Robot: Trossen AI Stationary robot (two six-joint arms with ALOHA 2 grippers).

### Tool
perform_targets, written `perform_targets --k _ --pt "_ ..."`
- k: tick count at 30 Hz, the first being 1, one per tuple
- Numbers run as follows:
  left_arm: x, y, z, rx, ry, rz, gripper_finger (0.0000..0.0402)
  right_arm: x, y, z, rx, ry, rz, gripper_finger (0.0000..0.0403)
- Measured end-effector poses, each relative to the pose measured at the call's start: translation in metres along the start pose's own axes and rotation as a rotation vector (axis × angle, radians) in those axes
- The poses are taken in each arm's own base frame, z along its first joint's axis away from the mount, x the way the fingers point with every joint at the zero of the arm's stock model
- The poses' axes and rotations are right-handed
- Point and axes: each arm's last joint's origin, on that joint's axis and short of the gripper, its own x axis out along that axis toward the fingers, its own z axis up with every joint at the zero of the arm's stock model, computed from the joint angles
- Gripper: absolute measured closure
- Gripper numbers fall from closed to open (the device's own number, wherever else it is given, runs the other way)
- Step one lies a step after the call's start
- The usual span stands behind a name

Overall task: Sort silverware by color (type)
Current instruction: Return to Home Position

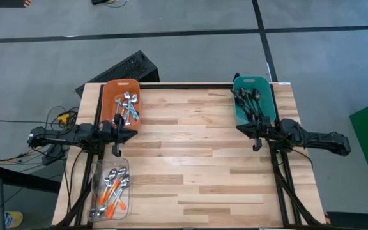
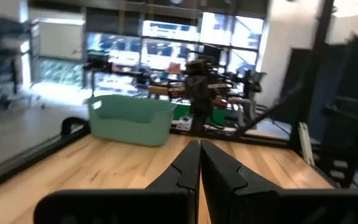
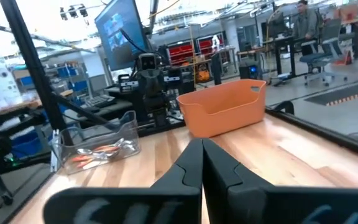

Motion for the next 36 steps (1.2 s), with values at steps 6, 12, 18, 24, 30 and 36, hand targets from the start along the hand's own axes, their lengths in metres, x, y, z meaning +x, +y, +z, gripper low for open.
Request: perform_targets --k 6,12,18,24,30,36 --pt "0.0 0.003 -0.006 -0.119 0.048 0.095 0.0402 0.0 0.001 -0.003 0.058 0.032 0.009 0.0384" --pt "0.0 0.003 -0.007 -0.116 0.074 0.101 0.0401 0.0 0.003 -0.009 0.14 0.095 0.025 0.0383" --pt "0.0 0.003 -0.007 -0.117 0.077 0.102 0.0401 0.0 0.005 -0.01 0.143 0.11 0.043 0.0383" --pt "0.0 0.003 -0.007 -0.117 0.079 0.102 0.0401 0.0 0.005 -0.011 0.142 0.115 0.041 0.0383" --pt "0.0 0.003 -0.007 -0.117 0.079 0.103 0.0401 0.0 0.005 -0.011 0.142 0.116 0.04 0.0383" --pt "0.0 0.003 -0.006 -0.117 0.079 0.104 0.0401 0.0 0.004 -0.011 0.141 0.118 0.039 0.0383"
